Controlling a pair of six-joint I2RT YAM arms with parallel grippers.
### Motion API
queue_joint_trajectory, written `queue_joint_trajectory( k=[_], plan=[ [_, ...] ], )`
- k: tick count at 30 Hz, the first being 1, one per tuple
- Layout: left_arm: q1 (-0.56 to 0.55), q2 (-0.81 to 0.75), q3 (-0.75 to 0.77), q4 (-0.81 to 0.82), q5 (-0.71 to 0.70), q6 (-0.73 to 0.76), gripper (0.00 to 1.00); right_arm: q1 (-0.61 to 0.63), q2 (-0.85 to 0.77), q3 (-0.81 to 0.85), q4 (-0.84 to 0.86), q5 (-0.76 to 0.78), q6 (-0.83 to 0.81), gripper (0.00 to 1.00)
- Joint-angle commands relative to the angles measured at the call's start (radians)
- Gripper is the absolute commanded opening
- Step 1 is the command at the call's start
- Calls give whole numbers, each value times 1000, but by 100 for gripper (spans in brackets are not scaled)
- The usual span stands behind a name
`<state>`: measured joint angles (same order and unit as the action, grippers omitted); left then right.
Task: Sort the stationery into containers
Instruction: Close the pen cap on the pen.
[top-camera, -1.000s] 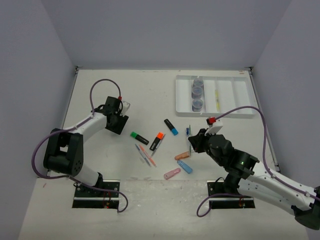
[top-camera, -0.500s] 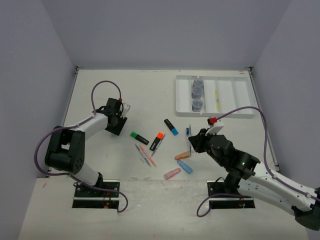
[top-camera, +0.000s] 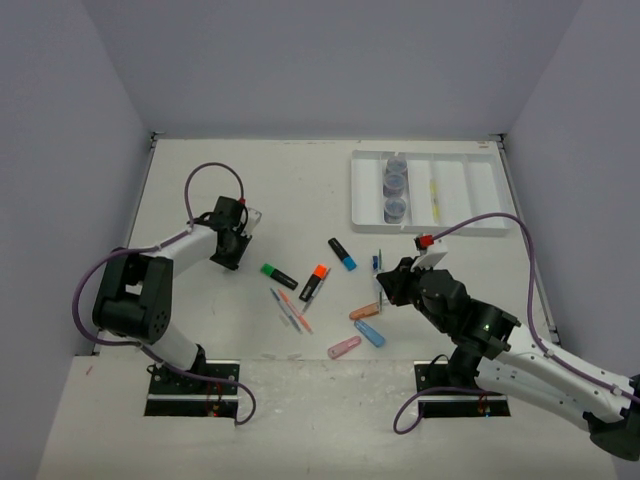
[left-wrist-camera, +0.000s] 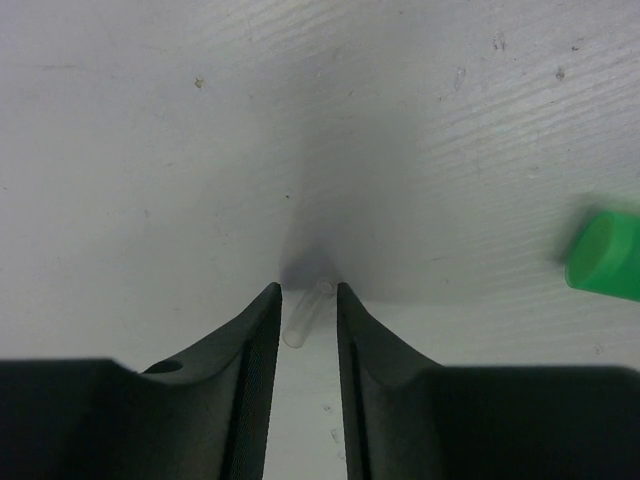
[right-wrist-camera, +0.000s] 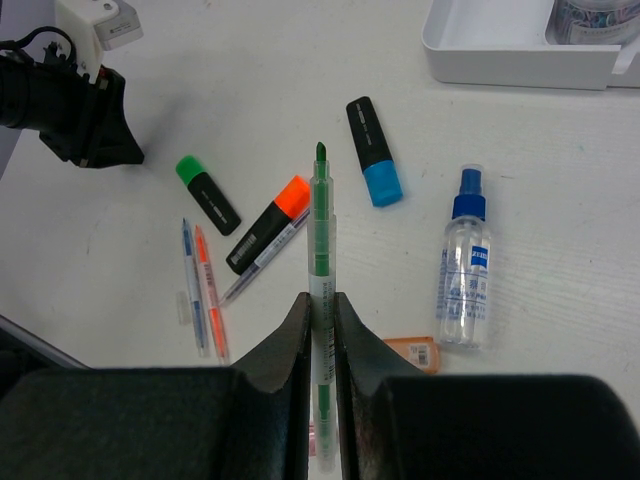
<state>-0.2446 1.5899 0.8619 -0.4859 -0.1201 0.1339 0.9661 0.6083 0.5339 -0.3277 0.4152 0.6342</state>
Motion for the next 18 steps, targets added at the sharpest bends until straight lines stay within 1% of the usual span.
queue_joint_trajectory(
  k=[1, 4, 8, 16, 17, 18],
  plan=[
    [-8, 21, 15, 6, -5, 9, 29, -4, -9, -3, 33, -1, -16, 0],
    [-10, 28, 17, 7, -9, 7, 28, -3, -11, -4, 33, 0, -15, 0],
    [-16, 37, 19, 2, -8, 7, 23, -3, -15, -5, 33, 4, -14, 0],
    [-27, 80, 34, -8, -25, -5, 7, -3, -15, -5, 32, 13, -14, 0],
    [-30, 79, 34, -8, -32, -10, 0, -3, -22, -6, 32, 20, -14, 0],
    [-30, 76, 34, -6, -34, -12, 0, -3, -26, -7, 31, 21, -14, 0]
  ],
)
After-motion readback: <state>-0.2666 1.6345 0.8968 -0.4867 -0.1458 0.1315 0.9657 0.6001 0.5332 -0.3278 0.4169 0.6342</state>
